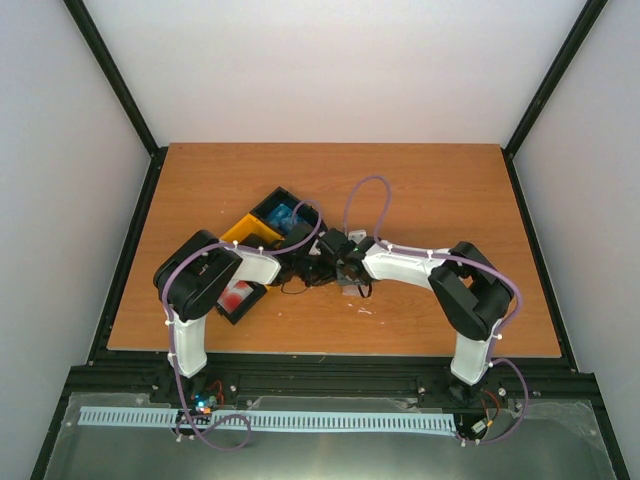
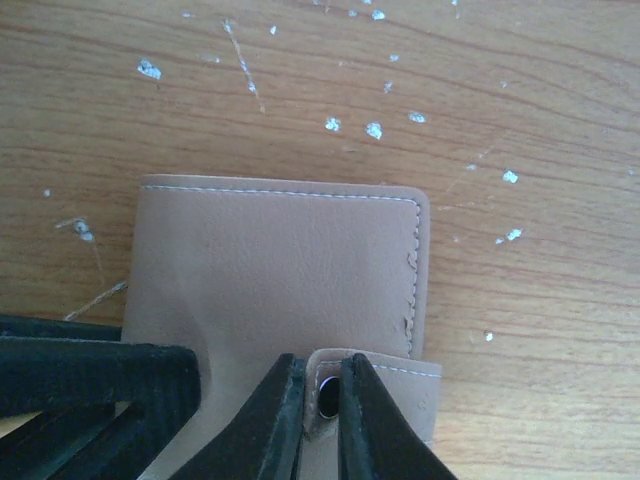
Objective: Put the credit cards into the card holder
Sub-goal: Close the card holder at the center of the board.
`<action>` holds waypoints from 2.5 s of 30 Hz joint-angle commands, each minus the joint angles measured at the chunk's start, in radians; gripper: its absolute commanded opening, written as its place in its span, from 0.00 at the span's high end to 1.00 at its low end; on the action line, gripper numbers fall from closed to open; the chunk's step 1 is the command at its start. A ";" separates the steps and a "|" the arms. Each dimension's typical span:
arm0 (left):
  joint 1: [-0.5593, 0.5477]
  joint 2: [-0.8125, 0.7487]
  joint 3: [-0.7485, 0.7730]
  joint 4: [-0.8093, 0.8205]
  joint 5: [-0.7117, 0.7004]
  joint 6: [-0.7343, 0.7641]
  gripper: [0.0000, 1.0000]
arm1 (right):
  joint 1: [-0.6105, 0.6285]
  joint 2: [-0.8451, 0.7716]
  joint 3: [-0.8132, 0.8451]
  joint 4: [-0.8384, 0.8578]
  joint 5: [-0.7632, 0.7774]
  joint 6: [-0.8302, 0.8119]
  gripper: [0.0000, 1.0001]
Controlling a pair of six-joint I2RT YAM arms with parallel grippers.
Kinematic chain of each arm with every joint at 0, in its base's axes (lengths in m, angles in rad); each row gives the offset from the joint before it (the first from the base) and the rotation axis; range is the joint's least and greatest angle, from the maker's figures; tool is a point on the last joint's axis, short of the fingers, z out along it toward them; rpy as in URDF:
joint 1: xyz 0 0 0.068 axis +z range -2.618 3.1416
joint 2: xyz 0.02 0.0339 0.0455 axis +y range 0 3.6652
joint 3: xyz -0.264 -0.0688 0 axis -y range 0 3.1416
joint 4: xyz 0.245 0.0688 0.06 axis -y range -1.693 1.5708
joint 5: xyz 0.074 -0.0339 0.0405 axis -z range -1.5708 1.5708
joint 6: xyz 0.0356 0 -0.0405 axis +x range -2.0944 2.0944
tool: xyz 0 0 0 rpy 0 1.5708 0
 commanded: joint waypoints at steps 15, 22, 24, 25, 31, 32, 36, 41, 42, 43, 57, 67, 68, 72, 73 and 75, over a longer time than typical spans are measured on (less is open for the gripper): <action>-0.020 0.072 -0.061 -0.143 -0.028 -0.009 0.82 | 0.058 0.183 -0.060 0.100 -0.194 0.038 0.97; -0.013 0.071 -0.081 -0.116 -0.010 -0.020 0.83 | 0.088 0.245 -0.104 0.165 -0.275 0.065 0.97; -0.011 0.071 -0.084 -0.113 -0.008 -0.020 0.82 | 0.088 0.247 -0.125 0.201 -0.307 0.077 0.97; -0.011 0.071 -0.084 -0.111 -0.007 -0.021 0.82 | 0.088 0.248 -0.130 0.215 -0.316 0.080 0.97; -0.011 0.065 -0.088 -0.108 -0.005 -0.022 0.82 | 0.079 0.139 -0.109 0.181 -0.236 0.086 0.90; -0.011 0.065 -0.088 -0.108 -0.005 -0.021 0.82 | 0.071 0.114 -0.105 0.177 -0.225 0.085 0.88; -0.010 0.064 -0.086 -0.110 -0.005 -0.018 0.82 | 0.035 0.033 -0.098 0.173 -0.204 0.074 0.85; -0.011 0.063 -0.087 -0.114 -0.010 -0.015 0.82 | 0.002 -0.014 -0.096 0.186 -0.208 0.063 0.84; -0.011 0.064 -0.087 -0.115 -0.010 -0.015 0.82 | -0.003 -0.021 -0.098 0.190 -0.213 0.064 0.84; -0.010 0.063 -0.086 -0.115 -0.010 -0.015 0.82 | -0.008 -0.028 -0.100 0.194 -0.219 0.064 0.84; -0.011 0.064 -0.079 -0.124 -0.017 -0.011 0.82 | -0.060 -0.143 -0.142 0.203 -0.206 0.072 0.82; -0.011 0.067 -0.080 -0.126 -0.020 -0.009 0.82 | -0.072 -0.162 -0.172 0.218 -0.200 0.095 0.80; -0.011 0.067 -0.079 -0.127 -0.020 -0.009 0.82 | -0.073 -0.165 -0.173 0.219 -0.200 0.096 0.78; -0.011 0.067 -0.076 -0.129 -0.022 -0.008 0.83 | -0.078 -0.184 -0.180 0.225 -0.203 0.098 0.77; -0.011 0.067 -0.075 -0.130 -0.022 -0.007 0.82 | -0.079 -0.187 -0.181 0.227 -0.203 0.099 0.77; -0.010 0.067 -0.075 -0.131 -0.022 -0.007 0.82 | -0.082 -0.196 -0.188 0.233 -0.201 0.104 0.79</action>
